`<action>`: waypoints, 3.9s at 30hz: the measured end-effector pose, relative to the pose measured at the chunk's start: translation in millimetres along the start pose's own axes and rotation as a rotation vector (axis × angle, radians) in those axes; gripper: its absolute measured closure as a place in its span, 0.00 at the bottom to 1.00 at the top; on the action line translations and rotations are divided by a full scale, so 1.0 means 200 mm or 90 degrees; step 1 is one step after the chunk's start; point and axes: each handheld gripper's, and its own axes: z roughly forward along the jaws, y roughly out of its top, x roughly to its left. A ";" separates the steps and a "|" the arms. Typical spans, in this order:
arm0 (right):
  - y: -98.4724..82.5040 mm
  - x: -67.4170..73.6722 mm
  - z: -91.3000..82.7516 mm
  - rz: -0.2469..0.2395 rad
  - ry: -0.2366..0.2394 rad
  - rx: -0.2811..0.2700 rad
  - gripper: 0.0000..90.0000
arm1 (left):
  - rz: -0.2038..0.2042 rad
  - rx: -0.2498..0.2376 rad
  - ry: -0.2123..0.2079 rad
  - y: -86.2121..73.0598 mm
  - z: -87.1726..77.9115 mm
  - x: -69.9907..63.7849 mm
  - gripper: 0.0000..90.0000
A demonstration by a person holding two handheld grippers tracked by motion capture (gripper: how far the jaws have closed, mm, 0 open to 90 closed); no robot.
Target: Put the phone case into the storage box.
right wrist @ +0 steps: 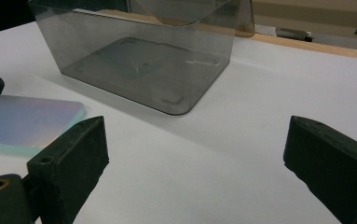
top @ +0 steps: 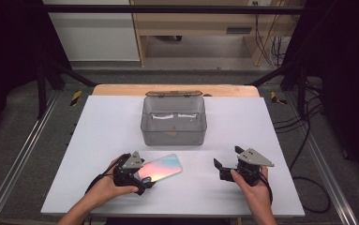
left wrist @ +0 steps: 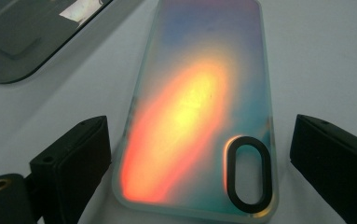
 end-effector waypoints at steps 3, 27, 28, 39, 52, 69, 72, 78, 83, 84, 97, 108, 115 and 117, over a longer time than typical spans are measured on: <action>0.00 0.00 0.00 -0.001 0.000 0.001 0.07 | 0.000 0.001 0.000 0.00 0.00 0.00 0.06; 0.00 0.02 0.00 -0.001 0.009 -0.003 0.08 | -0.005 0.003 -0.007 -0.01 0.00 0.01 0.19; 0.01 0.02 -0.01 -0.001 0.009 -0.005 0.08 | -0.001 0.006 -0.006 0.00 0.00 0.01 0.19; 0.07 0.16 -0.04 -0.086 0.024 -0.026 0.09 | 0.010 -0.015 -0.004 0.11 -0.20 0.03 0.19; 0.27 0.50 0.01 -0.345 0.070 -0.024 0.08 | 0.026 -0.019 0.013 0.34 -0.48 0.10 0.19; 0.50 0.70 0.14 -0.492 0.080 -0.050 0.23 | 0.050 -0.006 0.014 0.67 -0.57 0.11 0.19; 0.53 0.70 0.15 -0.517 0.064 -0.059 0.26 | 0.059 -0.004 0.012 0.71 -0.58 0.10 0.19; 0.57 0.68 0.17 -0.549 0.041 -0.064 0.35 | 0.065 -0.007 0.003 0.74 -0.61 0.09 0.19; 0.58 0.65 0.19 -0.569 0.029 -0.055 0.41 | 0.065 -0.007 -0.002 0.75 -0.62 0.10 0.19; 0.58 0.65 0.19 -0.571 0.029 -0.055 0.42 | 0.067 -0.005 -0.004 0.75 -0.62 0.10 0.19; 0.56 0.64 0.20 -0.598 0.018 -0.055 0.64 | 0.062 0.008 -0.013 0.73 -0.63 0.11 0.19; 0.55 0.65 0.20 -0.621 0.027 -0.054 0.77 | 0.031 -0.001 -0.032 0.72 -0.63 0.15 0.19; 0.53 0.66 0.20 -0.643 0.043 -0.047 0.85 | 0.005 -0.023 -0.051 0.72 -0.64 0.17 0.19; 0.52 0.67 0.20 -0.645 0.047 -0.045 0.86 | -0.002 -0.027 -0.058 0.72 -0.64 0.18 0.19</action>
